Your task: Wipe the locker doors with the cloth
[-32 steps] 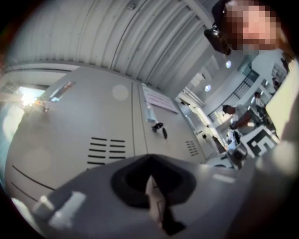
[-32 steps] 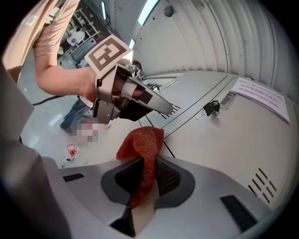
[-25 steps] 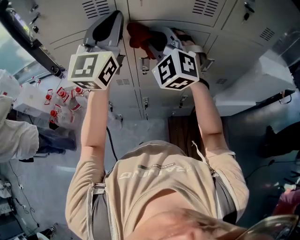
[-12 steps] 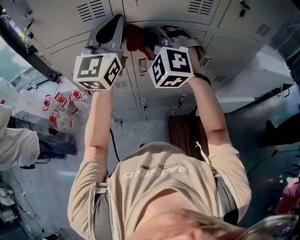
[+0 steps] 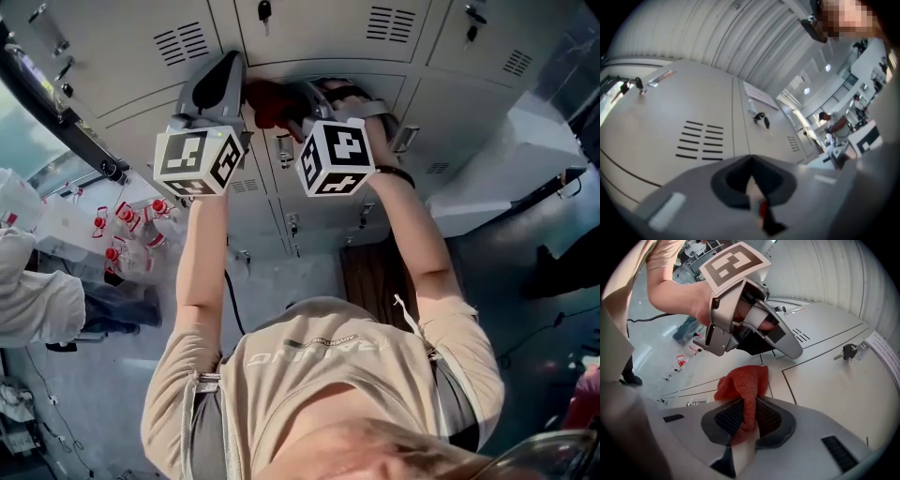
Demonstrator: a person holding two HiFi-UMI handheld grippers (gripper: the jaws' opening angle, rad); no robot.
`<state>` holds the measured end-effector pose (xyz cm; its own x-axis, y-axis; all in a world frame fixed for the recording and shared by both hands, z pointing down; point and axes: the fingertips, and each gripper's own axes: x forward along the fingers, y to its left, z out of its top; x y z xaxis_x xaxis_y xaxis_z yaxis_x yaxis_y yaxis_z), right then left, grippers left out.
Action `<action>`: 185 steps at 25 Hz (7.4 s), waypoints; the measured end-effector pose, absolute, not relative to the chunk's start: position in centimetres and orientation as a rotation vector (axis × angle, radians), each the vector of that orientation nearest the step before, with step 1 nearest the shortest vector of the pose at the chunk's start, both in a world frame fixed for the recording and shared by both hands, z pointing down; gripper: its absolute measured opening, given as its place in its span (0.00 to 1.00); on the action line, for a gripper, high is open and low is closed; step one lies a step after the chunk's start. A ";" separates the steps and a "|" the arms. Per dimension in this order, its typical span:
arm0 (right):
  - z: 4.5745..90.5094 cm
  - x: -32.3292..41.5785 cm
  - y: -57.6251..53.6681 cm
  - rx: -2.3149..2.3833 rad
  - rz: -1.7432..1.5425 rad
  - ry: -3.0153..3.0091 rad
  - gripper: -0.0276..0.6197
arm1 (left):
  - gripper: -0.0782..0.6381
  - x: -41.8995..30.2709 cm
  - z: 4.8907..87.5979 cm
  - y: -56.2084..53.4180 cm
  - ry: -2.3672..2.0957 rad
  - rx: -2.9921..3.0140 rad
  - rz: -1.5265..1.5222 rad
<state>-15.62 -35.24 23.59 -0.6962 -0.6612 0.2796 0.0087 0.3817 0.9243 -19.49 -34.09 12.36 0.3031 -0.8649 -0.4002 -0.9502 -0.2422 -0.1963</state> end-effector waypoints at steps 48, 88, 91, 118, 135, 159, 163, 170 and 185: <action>43.0 -10.2 -33.5 0.450 -1.137 -2.011 0.13 | 0.11 -16.1 27.5 -34.7 1.719 -2.355 0.110; 48.8 -5.3 -38.1 0.407 -1.108 -1.950 0.13 | 0.12 -10.6 35.8 -36.3 1.841 -2.406 0.064; 53.3 -5.2 -38.2 0.367 -1.065 -1.913 0.13 | 0.12 -9.9 39.0 -36.3 1.856 -2.474 0.034; 28.5 3.2 -38.9 0.685 -1.376 -1.825 0.13 | 0.11 -4.7 21.8 -36.8 1.589 -2.321 0.155; 22.3 3.0 -40.5 0.871 -1.500 -1.873 0.13 | 0.11 -4.7 21.5 -39.1 1.592 -2.326 0.184; 56.6 1.8 -40.6 0.501 -0.883 -1.965 0.13 | 0.12 -3.6 45.7 -39.4 1.750 -2.569 -0.084; 59.9 2.0 -40.5 0.464 -0.844 -1.954 0.13 | 0.12 -3.7 48.3 -39.3 1.764 -2.595 -0.110; 63.6 2.3 -39.4 0.417 -0.758 -1.967 0.13 | 0.11 -4.6 51.5 -38.3 1.856 -2.623 -0.166; 57.6 1.2 -30.3 0.671 -0.099 -2.591 0.13 | 0.12 -10.9 50.2 -29.6 2.009 -2.551 -0.168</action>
<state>1.15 -30.27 57.61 -0.7760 -0.4754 0.4146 -0.4424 0.8787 0.1795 -10.94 -29.56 50.21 0.2335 -0.9609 0.1489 -0.9723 -0.2327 0.0228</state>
